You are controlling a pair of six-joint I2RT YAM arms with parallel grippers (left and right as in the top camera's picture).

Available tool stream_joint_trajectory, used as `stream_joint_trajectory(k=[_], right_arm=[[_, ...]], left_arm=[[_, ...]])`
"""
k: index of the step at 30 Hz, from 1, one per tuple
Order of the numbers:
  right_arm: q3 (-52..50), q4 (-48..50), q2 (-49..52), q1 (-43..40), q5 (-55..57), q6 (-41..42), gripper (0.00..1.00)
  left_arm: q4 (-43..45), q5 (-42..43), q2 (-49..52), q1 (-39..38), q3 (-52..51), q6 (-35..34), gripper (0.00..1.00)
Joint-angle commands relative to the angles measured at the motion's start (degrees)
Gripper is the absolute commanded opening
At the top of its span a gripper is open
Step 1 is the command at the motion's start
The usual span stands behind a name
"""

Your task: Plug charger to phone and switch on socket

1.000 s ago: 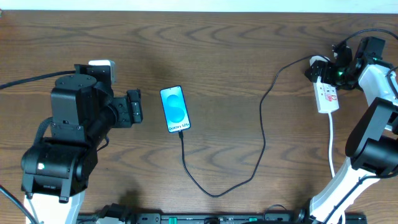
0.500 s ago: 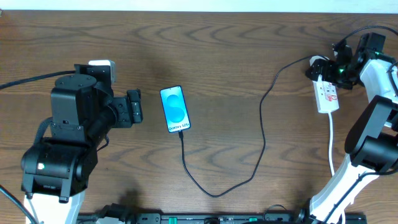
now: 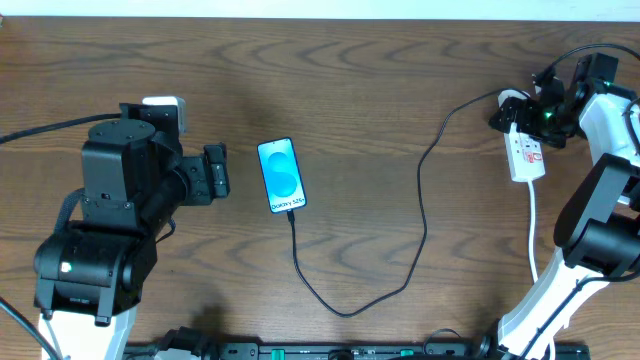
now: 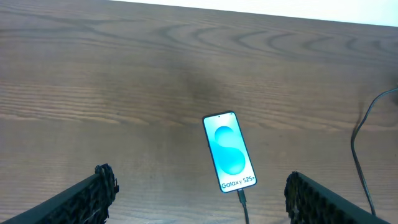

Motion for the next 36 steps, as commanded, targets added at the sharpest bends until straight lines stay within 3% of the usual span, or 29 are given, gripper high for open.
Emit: stream_joint_trajectory(k=[1, 13, 36], right_arm=[[1.0, 0.2, 0.9, 1.9, -3.1, -2.1, 0.99], [1.0, 1.9, 0.9, 1.9, 0.1, -7.8, 0.99], [-2.3, 3.0, 0.9, 2.4, -3.6, -2.4, 0.99]], left_arm=[[0.0, -0.5, 0.2, -0.1, 0.6, 0.6, 0.88], [0.0, -0.5, 0.2, -0.1, 0.6, 0.6, 0.88], [0.0, -0.5, 0.2, -0.1, 0.6, 0.6, 0.88]])
